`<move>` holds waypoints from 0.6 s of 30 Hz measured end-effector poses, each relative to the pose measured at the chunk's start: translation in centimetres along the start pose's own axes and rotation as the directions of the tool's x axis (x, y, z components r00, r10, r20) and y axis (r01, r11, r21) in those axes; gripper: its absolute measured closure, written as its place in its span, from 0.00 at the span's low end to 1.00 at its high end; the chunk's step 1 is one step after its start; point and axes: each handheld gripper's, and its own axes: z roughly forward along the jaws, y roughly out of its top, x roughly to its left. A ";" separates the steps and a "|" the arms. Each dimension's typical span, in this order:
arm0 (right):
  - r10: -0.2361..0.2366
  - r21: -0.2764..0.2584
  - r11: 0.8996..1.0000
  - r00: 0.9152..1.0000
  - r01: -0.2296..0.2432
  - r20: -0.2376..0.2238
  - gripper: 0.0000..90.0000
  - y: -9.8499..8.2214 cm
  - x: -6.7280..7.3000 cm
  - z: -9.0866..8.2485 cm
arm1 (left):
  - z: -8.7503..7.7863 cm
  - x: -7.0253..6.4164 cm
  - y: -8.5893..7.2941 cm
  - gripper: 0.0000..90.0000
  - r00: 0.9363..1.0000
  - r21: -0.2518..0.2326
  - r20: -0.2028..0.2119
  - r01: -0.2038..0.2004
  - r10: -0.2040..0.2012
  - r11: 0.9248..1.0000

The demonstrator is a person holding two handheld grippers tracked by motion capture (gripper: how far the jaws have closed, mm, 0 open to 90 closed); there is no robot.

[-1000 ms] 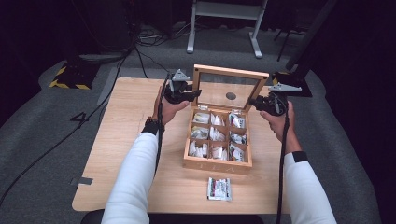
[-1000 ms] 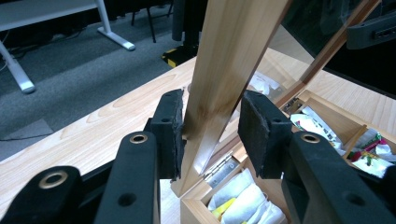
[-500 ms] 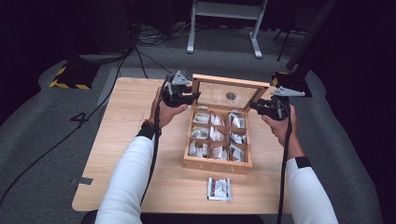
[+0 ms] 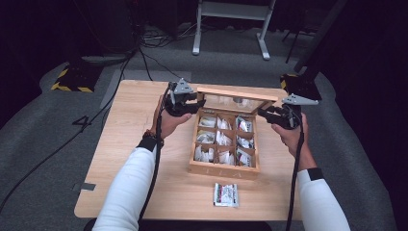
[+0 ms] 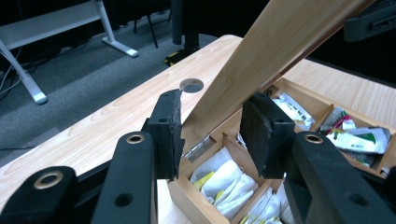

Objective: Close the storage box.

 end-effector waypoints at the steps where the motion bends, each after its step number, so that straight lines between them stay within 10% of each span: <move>1: -0.005 0.002 1.000 1.000 0.005 0.002 0.66 0.0 0.0 0.0 | 0.0 -0.1 0.0 0.66 1.000 0.002 -0.005 -0.006 0.006 1.000; 18: -0.029 -0.027 0.999 1.000 0.029 -0.002 0.67 -0.2 0.9 -1.4 | -1.3 -0.7 -0.6 0.67 1.000 -0.026 0.011 -0.006 0.006 1.000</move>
